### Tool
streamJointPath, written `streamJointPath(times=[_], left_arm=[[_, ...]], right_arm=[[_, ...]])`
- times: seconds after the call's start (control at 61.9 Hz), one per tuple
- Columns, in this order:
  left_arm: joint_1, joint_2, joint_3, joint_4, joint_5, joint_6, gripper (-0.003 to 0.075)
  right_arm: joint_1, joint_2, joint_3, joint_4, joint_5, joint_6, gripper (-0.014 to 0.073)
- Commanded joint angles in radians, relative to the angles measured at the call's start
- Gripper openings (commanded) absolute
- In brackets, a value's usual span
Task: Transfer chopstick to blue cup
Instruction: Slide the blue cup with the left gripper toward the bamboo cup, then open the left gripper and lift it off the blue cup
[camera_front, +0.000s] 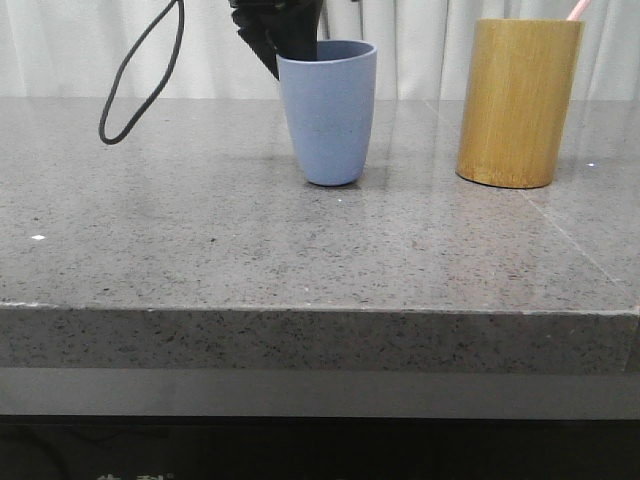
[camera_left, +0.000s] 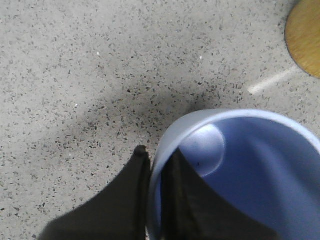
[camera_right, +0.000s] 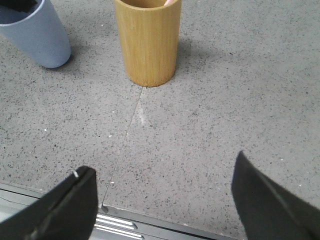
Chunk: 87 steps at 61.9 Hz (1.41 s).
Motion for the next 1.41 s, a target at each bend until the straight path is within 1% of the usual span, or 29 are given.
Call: streamJointPath(times=[0.0,0.016,0.032,0.081,0.097,0.113,0.178,0.21,0.307,0.452,0.614,0.679,0.743,0.873,0.969,1.099,1.244,1.39], left_arm=[[-0.008,-0.06,-0.037,-0.013,-0.007,-0.001,0.0074],[-0.008,-0.06,-0.037,-0.013,-0.007,-0.001,0.0084],[-0.008,-0.06,-0.037,-0.013,-0.007,-0.001,0.0126],[-0.008,-0.06,-0.037,-0.013,-0.007,-0.001,0.0194],[-0.008,-0.06,-0.037,-0.013,-0.007,-0.001,0.0204],[-0.008,-0.06,-0.037,-0.013,-0.007,-0.001,0.0246],[-0.008,-0.06,-0.037,-0.013,-0.007,-0.001,0.0312],[-0.008,-0.06,-0.037,-0.013,-0.009,-0.001,0.0321],[-0.008,-0.06,-0.037,-0.013,-0.009,-0.001,0.0314],[-0.008,-0.087,-0.037,-0.013,-0.01,-0.001,0.0314],[-0.008,-0.15,-0.037,-0.015,-0.012,-0.001,0.0314],[-0.008,-0.186,-0.037,-0.015,-0.012,-0.001,0.0314],[-0.008,-0.22,-0.037,-0.015,-0.011,-0.001,0.0314],[-0.008,-0.318,-0.008,-0.015,-0.011,-0.001,0.0314],[-0.008,-0.389,0.038,-0.015,-0.015,-0.001,0.0314],[-0.008,-0.48,0.107,-0.015,-0.006,-0.001,0.0314],[-0.008,-0.577,0.189,-0.011,-0.006,-0.001,0.0314],[-0.008,-0.703,0.317,-0.007,-0.01,-0.001,0.0314]], right_arm=[[0.003,0.009,-0.035,0.001,-0.057,-0.01,0.0569],[0.003,0.009,-0.035,0.001,-0.057,-0.01,0.0569],[0.003,0.009,-0.035,0.001,-0.057,-0.01,0.0569],[0.003,0.009,-0.035,0.001,-0.057,-0.01,0.0569],[0.003,0.009,-0.035,0.001,-0.057,-0.01,0.0569],[0.003,0.009,-0.035,0.001,-0.057,-0.01,0.0569],[0.003,0.009,-0.035,0.001,-0.057,-0.01,0.0569],[0.003,0.009,-0.035,0.001,-0.057,-0.01,0.0569],[0.003,0.009,-0.035,-0.006,-0.063,-0.01,0.0569],[0.002,0.014,-0.035,-0.063,-0.071,-0.008,0.0569],[-0.007,0.032,-0.035,-0.113,-0.107,0.055,0.0569],[-0.025,0.041,-0.035,-0.13,-0.134,0.085,0.0569],[-0.049,0.055,-0.036,-0.131,-0.151,0.086,0.0567],[-0.121,0.109,-0.049,-0.127,-0.162,0.086,0.0517],[-0.175,0.165,-0.08,-0.108,-0.163,0.086,0.0486],[-0.23,0.251,-0.133,-0.049,-0.16,0.08,0.0488],[-0.231,0.342,-0.19,0.025,-0.162,0.031,0.0489],[-0.231,0.425,-0.252,0.161,-0.153,-0.058,0.0489]])
